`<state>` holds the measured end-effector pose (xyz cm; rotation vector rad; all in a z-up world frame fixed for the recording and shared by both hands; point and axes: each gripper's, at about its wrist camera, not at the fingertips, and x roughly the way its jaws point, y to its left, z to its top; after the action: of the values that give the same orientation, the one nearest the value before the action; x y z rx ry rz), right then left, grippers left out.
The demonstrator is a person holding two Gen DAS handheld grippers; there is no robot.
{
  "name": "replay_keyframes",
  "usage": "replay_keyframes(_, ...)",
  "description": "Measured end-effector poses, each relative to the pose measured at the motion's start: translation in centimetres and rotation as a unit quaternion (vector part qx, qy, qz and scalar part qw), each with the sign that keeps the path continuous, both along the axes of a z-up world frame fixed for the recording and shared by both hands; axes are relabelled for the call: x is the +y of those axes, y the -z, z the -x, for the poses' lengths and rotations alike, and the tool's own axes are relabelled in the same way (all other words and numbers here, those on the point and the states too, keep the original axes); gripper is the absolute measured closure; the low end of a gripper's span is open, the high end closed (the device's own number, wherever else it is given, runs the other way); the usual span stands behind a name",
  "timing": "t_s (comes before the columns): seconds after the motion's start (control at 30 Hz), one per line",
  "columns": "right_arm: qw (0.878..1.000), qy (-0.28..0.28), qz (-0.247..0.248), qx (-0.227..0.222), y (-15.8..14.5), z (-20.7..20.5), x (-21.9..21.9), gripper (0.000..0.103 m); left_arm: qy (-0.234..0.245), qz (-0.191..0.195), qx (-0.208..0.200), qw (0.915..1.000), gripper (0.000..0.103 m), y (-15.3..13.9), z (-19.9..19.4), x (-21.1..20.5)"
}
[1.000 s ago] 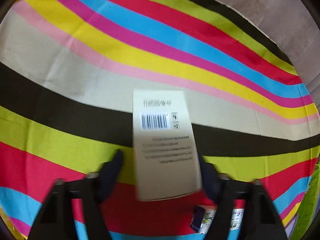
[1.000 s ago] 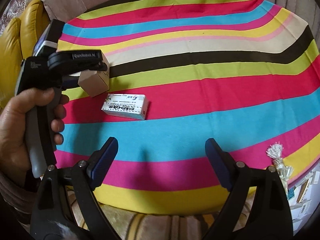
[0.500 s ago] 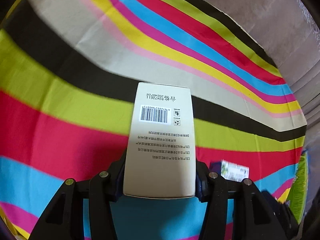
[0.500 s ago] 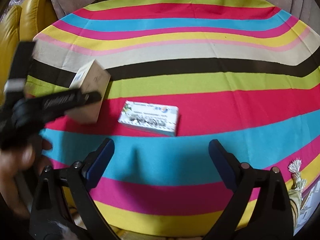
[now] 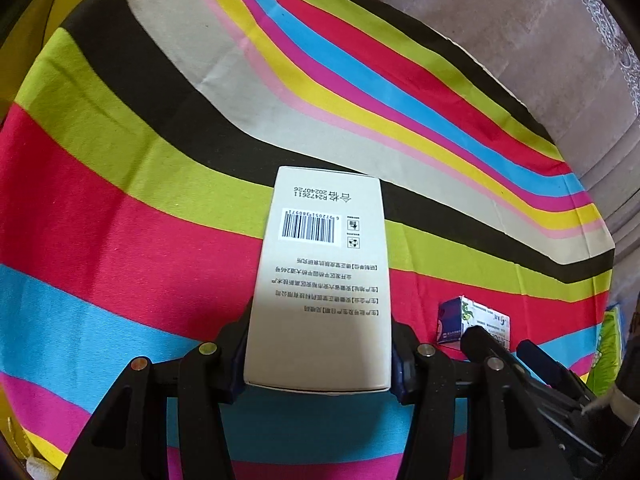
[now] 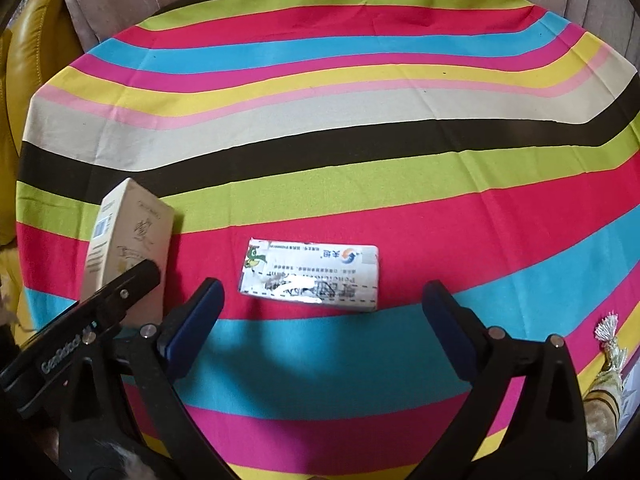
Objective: Organize rigid objects
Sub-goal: 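Grasp the tall barcode box with the left gripper while the right grasps the Penicillin box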
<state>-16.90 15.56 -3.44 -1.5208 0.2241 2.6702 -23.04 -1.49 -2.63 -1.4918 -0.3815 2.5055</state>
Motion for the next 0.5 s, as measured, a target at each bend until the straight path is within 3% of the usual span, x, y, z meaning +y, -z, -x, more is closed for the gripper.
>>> replay_keyframes(0.4,0.999,0.000,-0.031,-0.013,2.5,2.5,-1.4,0.003,0.000,0.018,0.010,0.9998,0.049,-0.3,-1.1,0.1)
replay_keyframes(0.5,0.999,-0.007,-0.045,-0.009,2.7,2.6,-1.6,0.009,0.002,0.027,0.013,0.9995,0.049,-0.4,-1.1,0.5)
